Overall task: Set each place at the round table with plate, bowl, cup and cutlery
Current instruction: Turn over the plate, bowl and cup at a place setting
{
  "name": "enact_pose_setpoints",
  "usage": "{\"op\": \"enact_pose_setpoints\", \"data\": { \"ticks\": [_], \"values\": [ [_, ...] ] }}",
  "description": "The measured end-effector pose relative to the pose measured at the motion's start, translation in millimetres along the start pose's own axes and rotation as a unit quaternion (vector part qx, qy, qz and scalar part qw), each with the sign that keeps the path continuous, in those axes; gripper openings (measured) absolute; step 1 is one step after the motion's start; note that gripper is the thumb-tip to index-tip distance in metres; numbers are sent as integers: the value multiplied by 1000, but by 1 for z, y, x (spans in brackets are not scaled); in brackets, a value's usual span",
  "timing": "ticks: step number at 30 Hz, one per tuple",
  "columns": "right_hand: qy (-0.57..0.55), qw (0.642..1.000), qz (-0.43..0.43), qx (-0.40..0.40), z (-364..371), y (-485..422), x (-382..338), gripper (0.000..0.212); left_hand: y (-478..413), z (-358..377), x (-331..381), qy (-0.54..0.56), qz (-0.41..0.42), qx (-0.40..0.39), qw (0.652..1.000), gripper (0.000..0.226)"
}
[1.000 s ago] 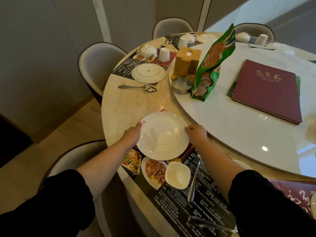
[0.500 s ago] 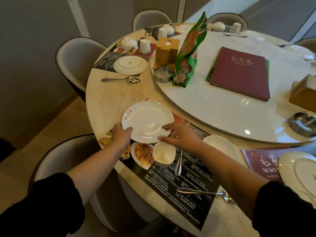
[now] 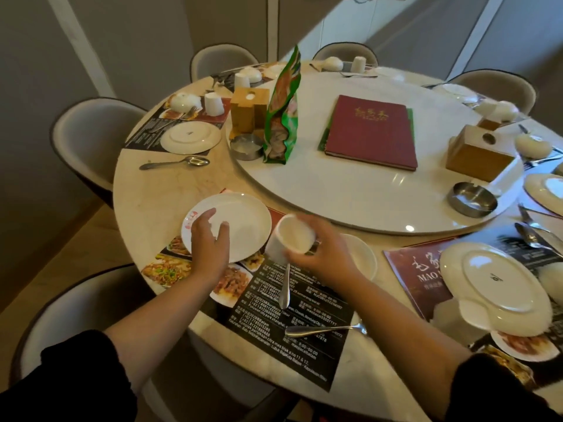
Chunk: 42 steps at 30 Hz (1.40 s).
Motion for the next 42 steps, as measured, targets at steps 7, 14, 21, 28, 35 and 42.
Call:
{"op": "enact_pose_setpoints", "data": {
  "ticks": [7,14,21,28,35,42],
  "values": [
    [47,979,103,167,-109,-12,51,82,66,103,27,-115,-44,-377,918,55],
    [69,968,147,192,-130,7,89,80,83,143,28,-93,-137,-345,924,46],
    [82,980,145,109,-116,0,97,80,61,96,25,-51,-120,-278,952,49],
    [115,983,144,-7,-83,-12,98,80,34,46,18,1,-149,-205,967,49],
    [126,982,143,-4,-72,-10,105,72,30,28,6,98,-210,-165,959,47],
    [166,984,35,60,-61,-17,70,70,11,-9,-15,155,-242,-79,955,49]
  ]
}}
Point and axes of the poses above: each hand's wrist, its own y-axis away from the middle knuckle, its own z-axis out of the palm, x = y × z, the point moved 4 cm from there along -y, towards the middle knuckle, and after that the axes turned 6 degrees about x, right-handed, at the moved point
